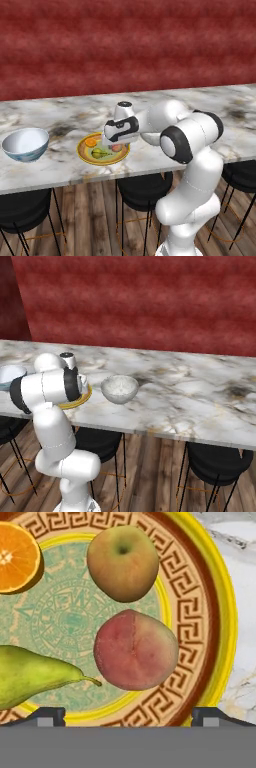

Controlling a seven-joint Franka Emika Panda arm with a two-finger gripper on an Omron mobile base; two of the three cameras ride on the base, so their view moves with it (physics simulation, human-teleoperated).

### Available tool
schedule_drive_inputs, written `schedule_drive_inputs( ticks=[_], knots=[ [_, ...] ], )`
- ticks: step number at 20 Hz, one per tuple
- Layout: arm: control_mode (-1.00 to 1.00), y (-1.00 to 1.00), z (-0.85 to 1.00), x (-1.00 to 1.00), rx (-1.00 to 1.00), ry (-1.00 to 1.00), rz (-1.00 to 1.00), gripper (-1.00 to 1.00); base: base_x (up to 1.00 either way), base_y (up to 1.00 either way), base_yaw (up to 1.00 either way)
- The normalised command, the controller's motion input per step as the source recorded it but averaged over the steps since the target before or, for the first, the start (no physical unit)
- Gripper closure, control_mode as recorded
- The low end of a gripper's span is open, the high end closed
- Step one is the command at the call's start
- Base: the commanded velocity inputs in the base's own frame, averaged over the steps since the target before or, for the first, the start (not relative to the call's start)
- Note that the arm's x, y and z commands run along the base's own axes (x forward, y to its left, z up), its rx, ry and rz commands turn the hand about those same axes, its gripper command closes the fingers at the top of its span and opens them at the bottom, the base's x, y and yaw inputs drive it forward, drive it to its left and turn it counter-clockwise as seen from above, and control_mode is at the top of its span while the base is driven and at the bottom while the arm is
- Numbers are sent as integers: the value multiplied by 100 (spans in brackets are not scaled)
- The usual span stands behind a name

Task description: Take the fruits from the plate on the dining counter and place two fruits in each bowl.

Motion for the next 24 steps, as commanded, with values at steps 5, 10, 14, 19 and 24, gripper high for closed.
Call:
schedule_drive_inputs(
  ticks=[5, 10, 14, 19, 24],
  knots=[
    [-100, 0, -7, 23, 0, 0, 0, -100, 0, 0, 0],
    [-100, 0, -22, 19, 0, 0, 0, -100, 0, 0, 0],
    [-100, 0, -29, 14, 0, 1, 0, -100, 0, 0, 0],
    [-100, 0, -20, 11, 0, 0, 0, -100, 0, 0, 0],
    [-100, 0, 0, 0, 0, 0, 0, 100, 0, 0, 0]
  ],
)
